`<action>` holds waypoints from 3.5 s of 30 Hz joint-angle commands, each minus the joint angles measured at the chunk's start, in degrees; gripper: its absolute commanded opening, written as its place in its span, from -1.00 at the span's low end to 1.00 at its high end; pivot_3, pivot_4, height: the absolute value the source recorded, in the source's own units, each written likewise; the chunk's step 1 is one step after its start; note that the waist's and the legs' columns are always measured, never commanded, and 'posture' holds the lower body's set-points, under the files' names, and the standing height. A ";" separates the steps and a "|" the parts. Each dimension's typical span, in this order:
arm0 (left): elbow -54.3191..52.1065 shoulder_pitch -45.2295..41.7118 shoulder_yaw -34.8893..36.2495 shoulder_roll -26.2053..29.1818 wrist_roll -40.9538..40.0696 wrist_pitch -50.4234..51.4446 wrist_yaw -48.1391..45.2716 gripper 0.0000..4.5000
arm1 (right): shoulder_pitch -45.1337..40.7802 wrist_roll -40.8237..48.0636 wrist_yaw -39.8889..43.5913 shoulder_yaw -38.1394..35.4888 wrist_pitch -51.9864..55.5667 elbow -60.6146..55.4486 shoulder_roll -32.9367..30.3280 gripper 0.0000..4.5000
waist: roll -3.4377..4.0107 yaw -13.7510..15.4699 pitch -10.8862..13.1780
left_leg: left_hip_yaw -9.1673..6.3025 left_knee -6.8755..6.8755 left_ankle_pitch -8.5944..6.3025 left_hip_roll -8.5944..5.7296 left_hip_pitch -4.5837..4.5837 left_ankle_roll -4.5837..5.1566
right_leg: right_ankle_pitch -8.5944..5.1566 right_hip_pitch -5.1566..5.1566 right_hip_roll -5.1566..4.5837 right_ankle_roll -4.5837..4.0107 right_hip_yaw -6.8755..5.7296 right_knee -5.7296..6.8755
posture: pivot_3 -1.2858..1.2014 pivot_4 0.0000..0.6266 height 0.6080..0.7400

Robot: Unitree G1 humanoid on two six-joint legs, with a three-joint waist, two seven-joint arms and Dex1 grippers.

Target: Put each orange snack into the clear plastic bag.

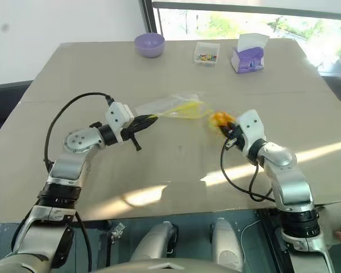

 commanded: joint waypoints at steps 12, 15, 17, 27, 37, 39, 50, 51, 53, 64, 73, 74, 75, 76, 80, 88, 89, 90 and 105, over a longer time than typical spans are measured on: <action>-8.40 2.58 -0.56 -1.17 -1.70 -1.23 -2.36 -1.00 | -8.84 4.20 1.50 6.24 2.13 4.97 2.34 -0.90 | 0.00 0.31 0.00 | 0.01 -0.01 0.01 -0.01 -0.03 -0.01 | 0.01 -0.01 -0.03 -0.01 0.01 -0.06 | 0.03 -0.52 1.00; -9.23 2.93 -0.40 -1.25 -1.80 -0.69 -2.16 -1.00 | -9.24 4.66 1.90 6.35 2.33 5.49 2.13 -0.90 | 0.00 0.31 0.00 | -0.01 -0.01 0.01 -0.01 -0.03 -0.01 | 0.01 -0.01 -0.02 -0.01 -0.01 -0.05 | 0.03 -0.52 1.00; -9.48 3.01 -0.12 -1.43 -2.00 0.44 -1.61 -1.00 | -9.20 4.60 2.14 6.54 2.50 5.30 1.68 -0.90 | 0.00 0.31 0.00 | 0.00 -0.01 0.01 -0.01 -0.03 -0.01 | 0.01 -0.01 -0.02 -0.01 -0.01 -0.06 | 0.03 -0.52 1.00; -6.87 1.47 1.25 -1.28 -1.19 2.89 1.04 -1.00 | -8.20 7.20 1.29 2.99 5.29 2.56 -1.16 -0.90 | 0.00 0.40 0.00 | -0.01 -0.01 0.00 -0.02 -0.03 -0.01 | 0.00 -0.01 -0.02 -0.01 -0.01 -0.06 | 0.03 -0.52 1.00; -5.79 -0.19 0.02 -1.88 -1.40 0.74 -0.14 -1.00 | -8.42 8.43 -0.69 2.78 6.25 2.69 -0.70 -0.90 | 0.00 0.35 0.00 | 0.00 -0.01 0.01 -0.02 -0.03 -0.01 | 0.01 -0.01 -0.02 -0.01 -0.01 -0.05 | 0.03 -0.52 1.00; -6.28 0.11 -0.35 -2.08 -1.63 0.36 -0.73 -1.00 | -8.75 8.54 -0.82 3.23 6.27 3.15 -0.31 -0.90 | 0.00 0.36 0.00 | 0.00 -0.01 0.01 -0.02 -0.04 -0.02 | 0.01 -0.02 -0.02 -0.01 -0.01 -0.06 | 0.03 -0.52 1.00; -10.57 3.03 -2.21 -2.88 -5.41 -2.34 -7.44 -1.00 | -12.72 9.74 0.20 5.29 6.99 8.69 3.28 -0.90 | 0.00 0.28 0.00 | 0.00 -0.01 0.01 -0.01 -0.05 -0.02 | 0.01 -0.02 -0.03 -0.01 0.00 -0.07 | 0.03 -0.52 1.00; -10.89 3.36 -2.14 -2.82 -5.54 -2.38 -7.58 -1.00 | -12.95 9.90 0.36 5.42 7.18 9.10 3.40 -0.90 | 0.00 0.28 0.00 | -0.01 -0.01 0.01 -0.01 -0.05 -0.02 | 0.01 -0.02 -0.03 -0.01 -0.01 -0.07 | 0.03 -0.52 1.00; -11.38 4.22 -2.02 -2.45 -5.64 -2.89 -8.16 -1.00 | -13.15 10.85 0.89 5.30 7.81 9.42 3.70 -0.90 | 0.00 0.27 0.00 | -0.01 -0.01 0.01 -0.01 -0.05 -0.01 | 0.01 -0.02 -0.03 -0.01 -0.01 -0.07 | 0.03 -0.52 1.00; -9.30 8.28 -0.86 1.05 -6.87 -4.60 -12.31 -1.00 | -15.43 16.14 -0.25 0.54 10.87 11.63 5.88 -0.90 | 0.02 0.23 0.01 | -0.01 -0.02 0.00 0.00 -0.05 0.00 | 0.01 -0.03 -0.03 -0.02 -0.01 -0.07 | 0.03 -0.52 1.00; -8.38 7.73 -0.88 1.35 -7.53 -5.67 -13.69 -1.00 | -15.86 12.73 -3.79 2.36 6.45 13.78 7.47 -0.90 | 0.04 0.19 0.02 | -0.02 -0.04 0.00 0.00 -0.05 0.00 | 0.01 -0.05 -0.02 -0.02 -0.01 -0.06 | 0.03 -0.52 1.00; -8.06 7.12 -0.88 1.04 -7.70 -5.64 -13.53 -1.00 | -15.29 10.34 -3.48 4.71 3.84 13.75 7.15 -0.90 | 0.04 0.18 0.02 | 0.00 -0.04 0.00 -0.01 -0.05 0.00 | 0.01 -0.05 -0.02 -0.02 0.00 -0.06 | 0.03 -0.52 1.00; -7.88 6.85 -0.78 0.79 -8.03 -5.60 -13.48 -1.00 | -14.80 7.88 -3.16 6.91 0.97 13.80 6.72 -0.90 | 0.04 0.18 0.02 | 0.00 -0.04 0.00 -0.01 -0.05 0.00 | 0.01 -0.06 -0.02 -0.02 0.00 -0.06 | 0.03 -0.52 1.00; -7.75 6.74 -0.68 0.58 -8.31 -5.64 -13.50 -1.00 | -14.47 5.44 -2.88 8.96 -1.68 14.13 6.14 -0.90 | 0.04 0.17 0.02 | 0.01 -0.03 0.00 -0.01 -0.05 0.00 | 0.01 -0.06 -0.02 -0.02 0.00 -0.05 | 0.03 -0.52 1.00; -6.93 5.67 -0.24 -0.10 -9.28 -5.21 -13.31 -1.00 | -13.71 -1.39 -2.11 14.14 -8.68 15.79 4.19 -0.90 | 0.04 0.07 0.02 | 0.03 -0.03 0.01 -0.01 -0.05 -0.01 | 0.01 -0.07 -0.02 -0.02 0.01 -0.06 | 0.03 -0.52 1.00; -5.71 5.97 -1.38 1.03 -7.91 -7.43 -16.10 -1.00 | -15.43 11.93 -3.17 3.23 2.08 13.36 10.30 -0.90 | 0.04 0.07 0.03 | 0.00 -0.04 0.01 0.04 -0.05 -0.03 | 0.01 -0.07 0.01 -0.02 0.01 -0.06 | 0.03 -0.52 1.00; -5.88 6.04 -1.47 1.12 -7.97 -7.52 -16.41 -1.00 | -16.00 14.59 -3.92 1.20 4.42 13.06 11.45 -0.90 | 0.04 0.11 0.03 | -0.01 -0.04 0.01 0.04 -0.05 -0.02 | 0.02 -0.06 0.01 -0.03 0.01 -0.06 | 0.03 -0.52 1.00; -5.98 6.02 -1.59 1.21 -8.00 -7.68 -16.70 -1.00 | -16.54 16.81 -4.86 -0.52 6.62 12.96 12.44 -0.90 | 0.04 0.13 0.03 | -0.01 -0.04 0.01 0.04 -0.05 -0.02 | 0.02 -0.06 0.00 -0.03 0.01 -0.06 | 0.03 -0.52 1.00; -4.43 3.19 -1.74 0.95 -7.23 -10.98 -18.21 -1.00 | -16.12 11.70 -12.02 1.18 5.83 16.09 13.08 -0.90 | 0.07 -0.09 0.05 | 0.05 -0.08 0.01 0.01 -0.07 -0.03 | 0.02 -0.14 0.01 -0.04 0.03 -0.05 | 0.03 -0.52 1.00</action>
